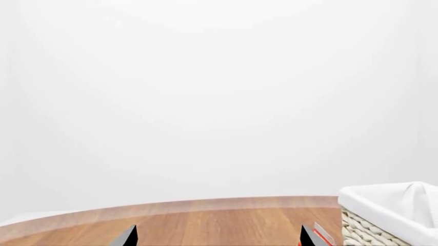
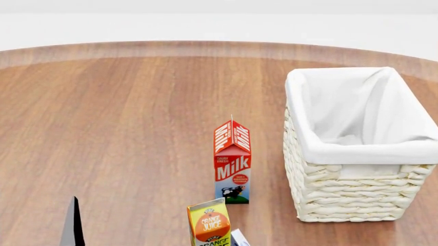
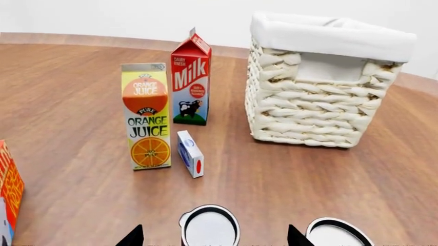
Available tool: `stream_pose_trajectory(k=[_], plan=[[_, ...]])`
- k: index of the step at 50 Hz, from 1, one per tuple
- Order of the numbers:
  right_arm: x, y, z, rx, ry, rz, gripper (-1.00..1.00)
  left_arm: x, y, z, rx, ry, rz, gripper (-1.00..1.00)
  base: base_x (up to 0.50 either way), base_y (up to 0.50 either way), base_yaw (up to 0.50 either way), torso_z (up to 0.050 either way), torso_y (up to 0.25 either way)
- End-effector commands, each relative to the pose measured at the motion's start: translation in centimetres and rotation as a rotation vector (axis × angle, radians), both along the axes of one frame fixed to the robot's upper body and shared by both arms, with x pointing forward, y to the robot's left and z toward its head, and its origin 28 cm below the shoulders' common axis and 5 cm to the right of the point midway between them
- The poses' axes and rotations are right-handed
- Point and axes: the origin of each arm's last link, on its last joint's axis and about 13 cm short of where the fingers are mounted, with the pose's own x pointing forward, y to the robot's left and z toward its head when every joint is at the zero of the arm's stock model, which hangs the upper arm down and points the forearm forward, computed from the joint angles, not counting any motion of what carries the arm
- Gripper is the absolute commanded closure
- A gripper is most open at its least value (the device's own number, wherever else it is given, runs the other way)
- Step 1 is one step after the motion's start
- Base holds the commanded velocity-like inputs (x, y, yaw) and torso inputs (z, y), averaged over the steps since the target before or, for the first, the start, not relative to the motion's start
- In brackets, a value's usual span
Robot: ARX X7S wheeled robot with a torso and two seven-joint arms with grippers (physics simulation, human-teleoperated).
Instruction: Pick up the tomato sauce, and put it in the basket.
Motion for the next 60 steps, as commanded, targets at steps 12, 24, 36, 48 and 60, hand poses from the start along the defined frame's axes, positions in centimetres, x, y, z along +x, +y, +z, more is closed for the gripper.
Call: stream_pose_trajectory(k=[12, 24, 36, 48, 60], plan=[[2.1, 0.4, -2.1, -0.03, 0.039, -0.031, -1.0, 0.0, -0.1, -0.1, -0.003, 0.006, -0.006, -1.0, 0.0, 0.0, 0.0, 0.0, 0.0], [3.3, 1.1, -3.0, -0.053, 0.05, 0.002, -1.0, 0.0, -0.1, -0.2, -0.003, 0.009, -0.007, -1.0, 0.0, 0.0, 0.0, 0.0, 0.0], [4.9, 1.6, -4.3, -0.051, 0.124, -0.01, -1.0, 0.1, -0.1, -0.3, -0.009, 0.015, -0.012, -1.0, 0.0, 0.0, 0.0, 0.0, 0.0], [5.4, 1.5, -5.0, -0.076, 0.202, -0.048, -1.0, 0.2, -0.1, -0.4, -0.008, 0.018, -0.016, -1.0, 0.0, 0.0, 0.0, 0.0, 0.0], [5.4, 1.6, -4.9, -0.076, 0.185, -0.054, 1.0, 0.2, -0.2, -0.5, -0.006, 0.025, -0.018, -1.0, 0.0, 0.0, 0.0, 0.0, 0.0]])
